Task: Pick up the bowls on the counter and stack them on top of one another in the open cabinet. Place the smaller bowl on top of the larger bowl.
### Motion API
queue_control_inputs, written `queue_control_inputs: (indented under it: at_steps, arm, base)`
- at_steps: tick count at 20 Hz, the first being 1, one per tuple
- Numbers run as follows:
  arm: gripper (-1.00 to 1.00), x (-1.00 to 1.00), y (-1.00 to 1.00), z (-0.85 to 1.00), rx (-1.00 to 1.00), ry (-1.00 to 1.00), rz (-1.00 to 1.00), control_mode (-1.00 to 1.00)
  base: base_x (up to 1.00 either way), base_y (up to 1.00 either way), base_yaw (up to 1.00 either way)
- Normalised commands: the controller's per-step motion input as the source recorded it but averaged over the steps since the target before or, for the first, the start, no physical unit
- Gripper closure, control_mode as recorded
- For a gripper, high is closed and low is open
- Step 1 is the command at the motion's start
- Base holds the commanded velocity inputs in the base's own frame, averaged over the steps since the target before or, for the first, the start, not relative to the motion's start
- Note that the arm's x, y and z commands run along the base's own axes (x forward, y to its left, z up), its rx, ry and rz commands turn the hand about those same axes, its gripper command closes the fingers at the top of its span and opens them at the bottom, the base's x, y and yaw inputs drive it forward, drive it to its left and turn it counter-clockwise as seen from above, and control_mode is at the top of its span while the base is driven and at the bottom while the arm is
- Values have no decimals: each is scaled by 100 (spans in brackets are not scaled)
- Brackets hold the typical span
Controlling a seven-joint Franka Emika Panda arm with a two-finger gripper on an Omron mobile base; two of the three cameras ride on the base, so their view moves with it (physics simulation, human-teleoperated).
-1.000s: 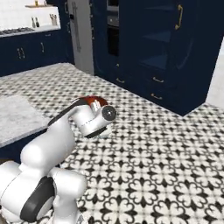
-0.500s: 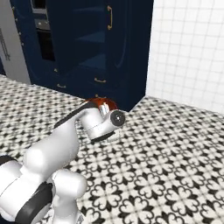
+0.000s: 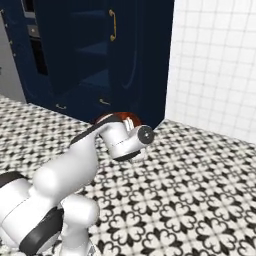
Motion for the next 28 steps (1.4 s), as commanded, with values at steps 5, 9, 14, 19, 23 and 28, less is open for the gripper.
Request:
queue_control_inputs:
  at_steps: [5,9,14,19,23,28]
  arm:
    - [100,0,0,0,0,0,0,100]
    - [100,0,0,0,0,0,0,100]
    - [100,0,0,0,0,0,0,100]
    - [100,0,0,0,0,0,0,100]
    - [100,0,0,0,0,0,0,100]
    - [100,0,0,0,0,0,0,100]
  base:
    - [100,44,36]
    - [96,90,38]
    - [98,99,20]
    - [100,100,-18]
    - [100,100,-31]
    - [100,49,-26]
